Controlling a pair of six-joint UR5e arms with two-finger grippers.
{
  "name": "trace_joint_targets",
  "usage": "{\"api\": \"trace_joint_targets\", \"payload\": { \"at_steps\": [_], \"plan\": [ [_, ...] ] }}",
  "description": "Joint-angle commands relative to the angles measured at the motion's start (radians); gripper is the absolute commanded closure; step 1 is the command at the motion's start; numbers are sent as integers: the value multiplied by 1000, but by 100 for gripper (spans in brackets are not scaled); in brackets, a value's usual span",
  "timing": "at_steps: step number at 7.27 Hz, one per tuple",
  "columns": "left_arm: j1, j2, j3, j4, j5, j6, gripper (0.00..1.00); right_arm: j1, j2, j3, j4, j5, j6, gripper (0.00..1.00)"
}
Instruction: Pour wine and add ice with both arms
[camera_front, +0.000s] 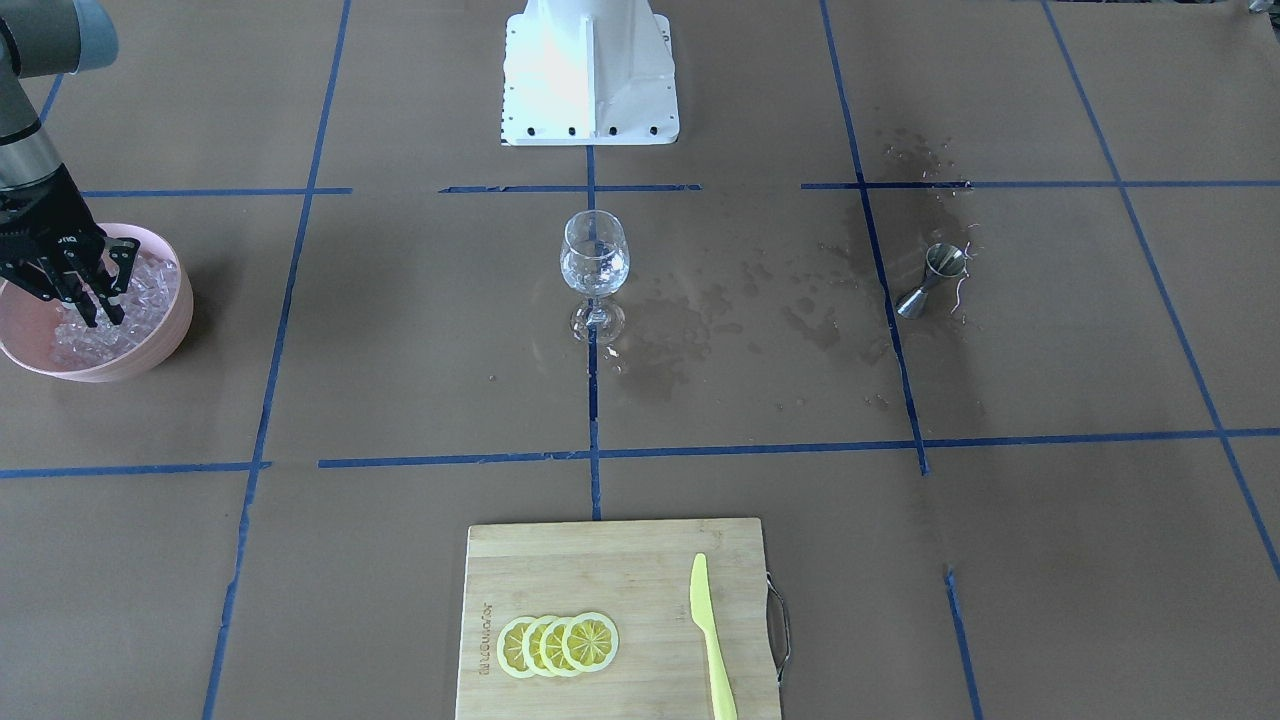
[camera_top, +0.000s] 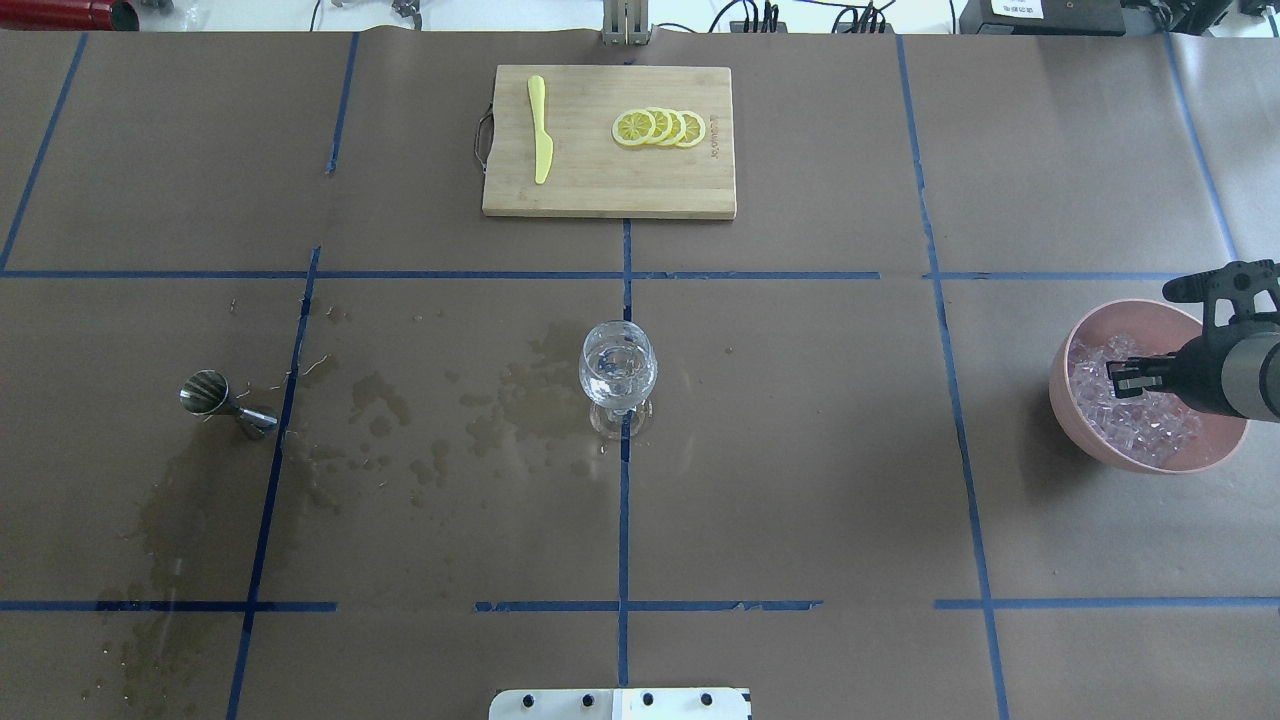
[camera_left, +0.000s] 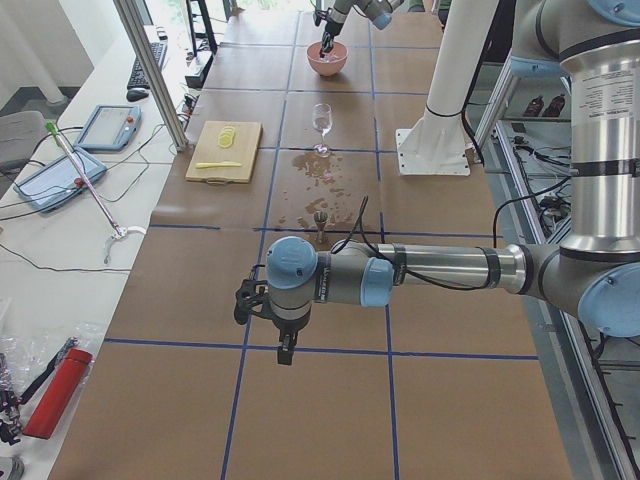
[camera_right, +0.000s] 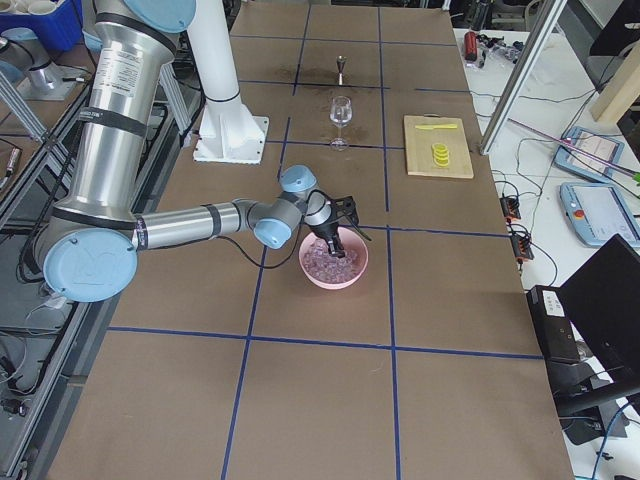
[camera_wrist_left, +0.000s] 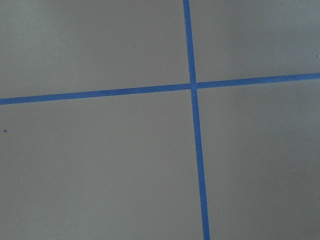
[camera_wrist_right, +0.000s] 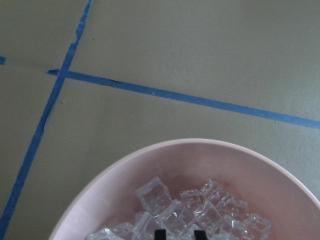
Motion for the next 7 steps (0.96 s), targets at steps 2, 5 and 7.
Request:
{"api": "trace_joint_targets", "payload": {
  "at_steps": [2,5,7],
  "plan": [
    [0,0,-2,-2,0,2,0,178,58,96,-2,225,-49,100],
    [0,0,1,-21,0,0,0,163,352,146,-348,227,-16,100],
    [0,0,-3,-23,-11,2,0,69,591,153,-602,181,137,100]
  ]
}}
